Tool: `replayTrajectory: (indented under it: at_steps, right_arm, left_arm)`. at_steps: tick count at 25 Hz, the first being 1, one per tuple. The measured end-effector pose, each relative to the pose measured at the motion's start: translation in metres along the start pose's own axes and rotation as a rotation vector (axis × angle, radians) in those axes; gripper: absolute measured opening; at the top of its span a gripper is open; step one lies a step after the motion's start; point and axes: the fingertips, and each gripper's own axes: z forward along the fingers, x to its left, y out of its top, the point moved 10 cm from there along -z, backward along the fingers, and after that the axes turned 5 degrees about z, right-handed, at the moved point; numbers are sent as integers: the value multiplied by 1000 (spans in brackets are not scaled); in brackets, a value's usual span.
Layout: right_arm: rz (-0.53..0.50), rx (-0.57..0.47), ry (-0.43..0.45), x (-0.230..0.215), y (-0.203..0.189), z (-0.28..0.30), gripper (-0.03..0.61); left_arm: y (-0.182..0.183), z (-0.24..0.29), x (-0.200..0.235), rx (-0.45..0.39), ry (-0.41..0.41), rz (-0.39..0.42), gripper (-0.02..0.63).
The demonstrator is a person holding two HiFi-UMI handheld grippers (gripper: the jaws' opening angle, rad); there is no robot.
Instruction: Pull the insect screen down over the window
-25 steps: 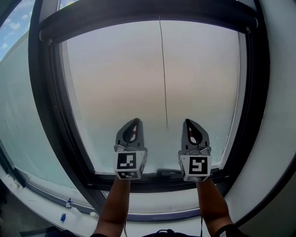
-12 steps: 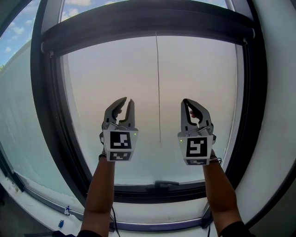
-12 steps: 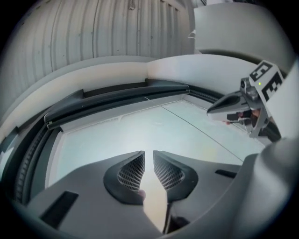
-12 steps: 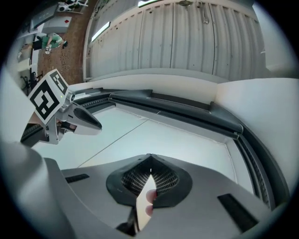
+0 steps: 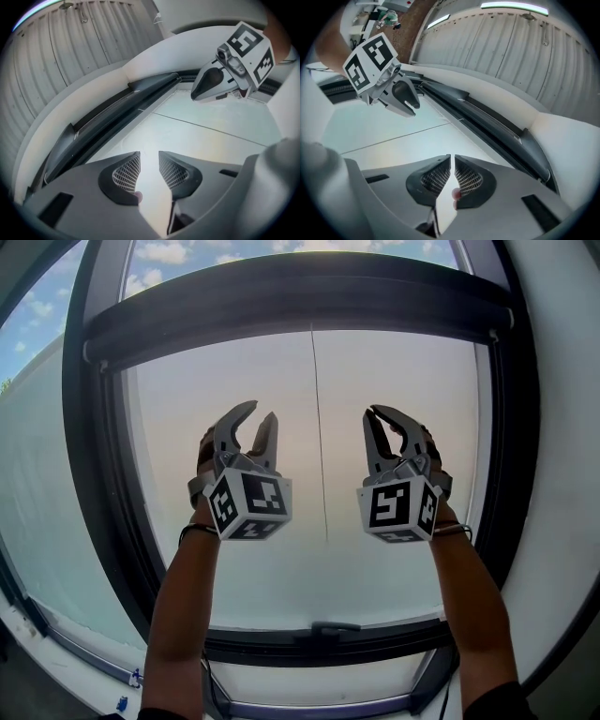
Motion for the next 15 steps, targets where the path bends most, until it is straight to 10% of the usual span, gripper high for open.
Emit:
replayTrajectory:
  at_steps: [15]
  right_arm:
    - [-470, 103, 19, -28, 24, 50, 150]
  left_arm:
    - [31, 42, 42, 86, 51, 361, 204]
